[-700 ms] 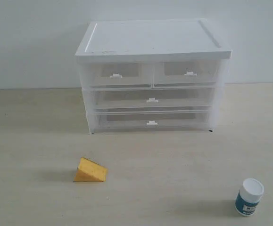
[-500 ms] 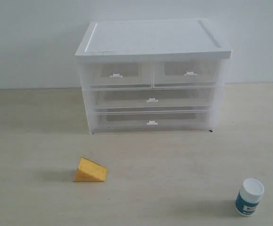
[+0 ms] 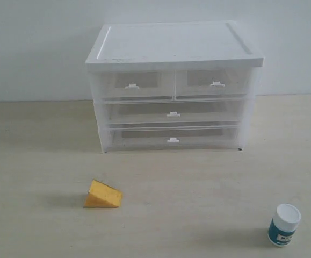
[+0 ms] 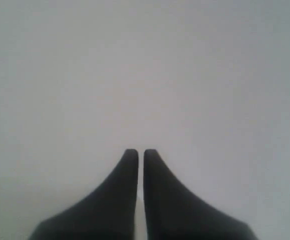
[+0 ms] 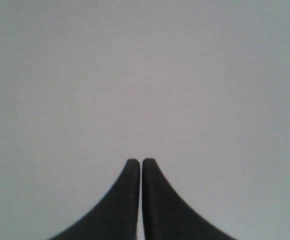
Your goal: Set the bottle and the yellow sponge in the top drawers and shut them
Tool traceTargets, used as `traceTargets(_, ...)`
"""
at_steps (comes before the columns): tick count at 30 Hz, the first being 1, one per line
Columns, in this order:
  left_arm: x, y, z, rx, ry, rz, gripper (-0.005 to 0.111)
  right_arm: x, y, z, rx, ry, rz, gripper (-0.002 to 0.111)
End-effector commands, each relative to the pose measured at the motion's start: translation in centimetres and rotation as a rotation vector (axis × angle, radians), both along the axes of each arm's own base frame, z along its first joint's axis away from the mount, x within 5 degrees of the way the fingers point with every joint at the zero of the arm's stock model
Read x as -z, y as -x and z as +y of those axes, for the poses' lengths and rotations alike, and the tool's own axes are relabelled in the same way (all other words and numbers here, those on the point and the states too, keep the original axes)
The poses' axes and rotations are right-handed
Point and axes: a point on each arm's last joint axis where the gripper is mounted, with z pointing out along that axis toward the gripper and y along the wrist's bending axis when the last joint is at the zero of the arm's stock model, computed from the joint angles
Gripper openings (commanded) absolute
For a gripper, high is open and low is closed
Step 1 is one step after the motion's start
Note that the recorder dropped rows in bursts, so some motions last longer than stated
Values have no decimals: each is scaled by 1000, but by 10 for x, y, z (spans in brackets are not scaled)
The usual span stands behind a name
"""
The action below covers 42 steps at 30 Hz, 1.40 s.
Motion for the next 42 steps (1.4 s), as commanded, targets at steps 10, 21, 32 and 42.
traceTargets(10,-19,-134,-29,158,-200,365,4,57,-128,54,-149,91,355,0)
traceTargets(21,-12,-204,-94,261,-461,541,4,131,-160,90,-138,-111,531,0)
traceTargets(32,-4,-253,-150,286,-576,596,4,171,-177,103,-216,-462,647,0)
traceTargets(42,5,-267,-185,448,-663,418,4,195,-198,116,-330,-902,737,10)
